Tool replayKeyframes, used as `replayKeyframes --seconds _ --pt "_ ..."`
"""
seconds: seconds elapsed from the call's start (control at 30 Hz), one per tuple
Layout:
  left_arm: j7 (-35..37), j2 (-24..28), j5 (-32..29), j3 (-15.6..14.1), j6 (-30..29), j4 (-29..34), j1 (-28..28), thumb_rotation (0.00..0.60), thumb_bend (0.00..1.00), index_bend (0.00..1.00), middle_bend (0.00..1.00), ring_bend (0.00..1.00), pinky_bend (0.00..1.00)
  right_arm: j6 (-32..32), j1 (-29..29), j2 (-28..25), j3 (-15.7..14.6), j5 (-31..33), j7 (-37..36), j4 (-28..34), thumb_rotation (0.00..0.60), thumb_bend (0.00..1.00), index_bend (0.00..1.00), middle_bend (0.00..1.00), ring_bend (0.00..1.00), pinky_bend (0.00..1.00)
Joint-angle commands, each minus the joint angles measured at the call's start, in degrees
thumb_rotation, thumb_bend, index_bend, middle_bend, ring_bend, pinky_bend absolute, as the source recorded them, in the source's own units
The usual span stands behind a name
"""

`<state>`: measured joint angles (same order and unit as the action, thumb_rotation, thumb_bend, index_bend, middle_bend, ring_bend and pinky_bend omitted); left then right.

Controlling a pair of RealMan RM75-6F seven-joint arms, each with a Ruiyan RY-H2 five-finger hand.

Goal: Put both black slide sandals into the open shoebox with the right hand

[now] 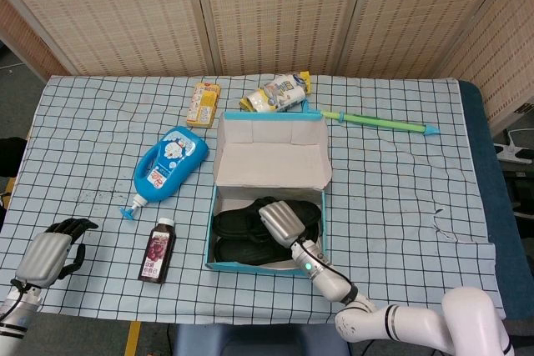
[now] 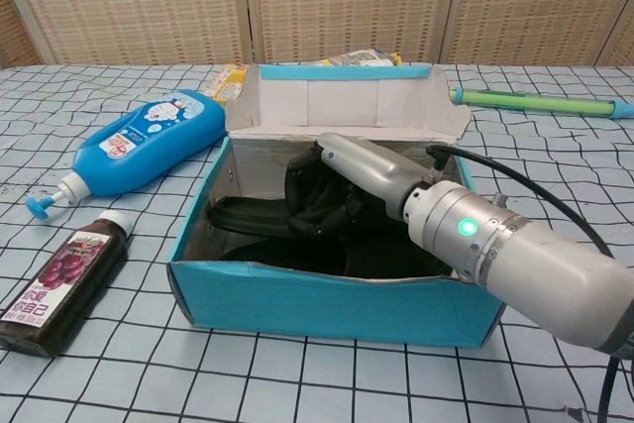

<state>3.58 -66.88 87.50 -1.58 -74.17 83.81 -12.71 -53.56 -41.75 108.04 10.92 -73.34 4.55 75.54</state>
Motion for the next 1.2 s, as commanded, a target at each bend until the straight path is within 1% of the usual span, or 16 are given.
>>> replayKeyframes --seconds 0.03,0.17,0.27,0.37,0.47,0.6,0.73,0.8,0.87,0.9,1.0,1.07,1.1,1.2 --pt "-0.01 0.00 -0.01 -0.02 0.03 0.00 0.00 0.600 0.67 0.27 0.24 0.20 0.30 -0.29 0.08 -0.11 -0.25 -0.42 0.04 -0.12 0.600 0.11 0.57 0.49 0.32 0.26" --pt "-0.09 -0.04 -0.01 -0.04 0.05 -0.02 0.01 0.600 0.67 0.27 0.24 0.20 0.30 -1.86 0.42 -0.41 -0.10 -1.73 -1.09 0.22 0.600 0.11 0.57 0.49 0.32 0.26" --pt "-0.18 -0.16 0.08 -0.08 0.09 -0.12 -0.03 0.600 0.67 0.27 0.24 0.20 0.30 -2.58 0.81 -1.78 -0.24 -2.82 -2.62 2.19 0.600 0.11 0.57 0.49 0.32 0.26" --pt "-0.24 -0.23 0.05 -0.13 0.30 -0.18 -0.09 0.600 0.67 0.27 0.24 0.20 0.30 -3.69 1.42 -4.34 -0.81 -4.69 -3.81 5.58 0.600 0.11 0.55 0.49 0.31 0.26" --pt "-0.36 -0.28 0.01 -0.12 0.32 -0.18 -0.09 0.600 0.67 0.27 0.24 0.20 0.30 -5.99 2.20 -7.24 -1.52 -7.70 -4.72 9.01 0.600 0.11 0.52 0.49 0.27 0.26" --pt "-0.58 -0.37 -0.14 -0.08 0.37 -0.20 -0.09 0.600 0.67 0.27 0.24 0.20 0.30 -8.65 3.13 -11.19 -2.01 -10.99 -6.65 13.65 0.600 0.11 0.51 0.48 0.26 0.26" --pt "-0.60 -0.34 -0.37 -0.03 0.50 -0.14 -0.09 0.600 0.67 0.27 0.24 0.20 0.30 -10.95 4.30 -16.05 -2.52 -13.48 -7.74 17.80 0.600 0.11 0.47 0.43 0.22 0.26" --pt "-0.46 -0.30 -0.30 -0.03 0.37 -0.14 -0.05 0.600 0.67 0.27 0.25 0.20 0.30 -13.12 5.78 -19.46 -3.38 -15.05 -7.41 19.69 0.600 0.11 0.46 0.42 0.21 0.26" --pt "-0.33 -0.26 -0.26 -0.01 0.23 -0.16 0.00 0.600 0.67 0.27 0.25 0.20 0.30 -15.27 7.81 -22.98 -4.85 -16.04 -5.16 20.90 0.600 0.11 0.45 0.42 0.20 0.26" --pt "-0.26 -0.22 -0.20 -0.01 0.08 -0.15 0.05 0.600 0.67 0.27 0.25 0.20 0.30 -16.82 9.59 -25.52 -6.19 -16.40 -2.34 21.41 0.600 0.11 0.44 0.42 0.20 0.26" --pt "-0.26 -0.25 0.15 0.04 -0.64 -0.09 0.24 0.600 0.67 0.27 0.25 0.20 0.30 -21.31 15.04 -30.52 -9.93 -16.08 6.94 20.90 0.600 0.11 0.44 0.42 0.20 0.26" --pt "-0.52 -0.27 0.45 -0.03 -0.96 0.01 0.32 0.600 0.67 0.27 0.25 0.20 0.30 -23.88 18.37 -31.81 -11.95 -15.30 11.32 18.71 0.600 0.11 0.44 0.42 0.20 0.26" --pt "-0.72 -0.30 0.65 -0.07 -1.18 0.10 0.37 0.600 0.67 0.27 0.25 0.20 0.30 -25.40 20.42 -32.19 -13.00 -14.61 13.29 16.50 0.600 0.11 0.44 0.42 0.20 0.26" --pt "-1.43 -0.37 1.11 -0.11 -1.80 0.42 0.51 0.600 0.67 0.27 0.25 0.20 0.30 -28.03 24.93 -32.70 -14.49 -11.73 16.26 11.16 0.600 0.11 0.38 0.36 0.17 0.26"
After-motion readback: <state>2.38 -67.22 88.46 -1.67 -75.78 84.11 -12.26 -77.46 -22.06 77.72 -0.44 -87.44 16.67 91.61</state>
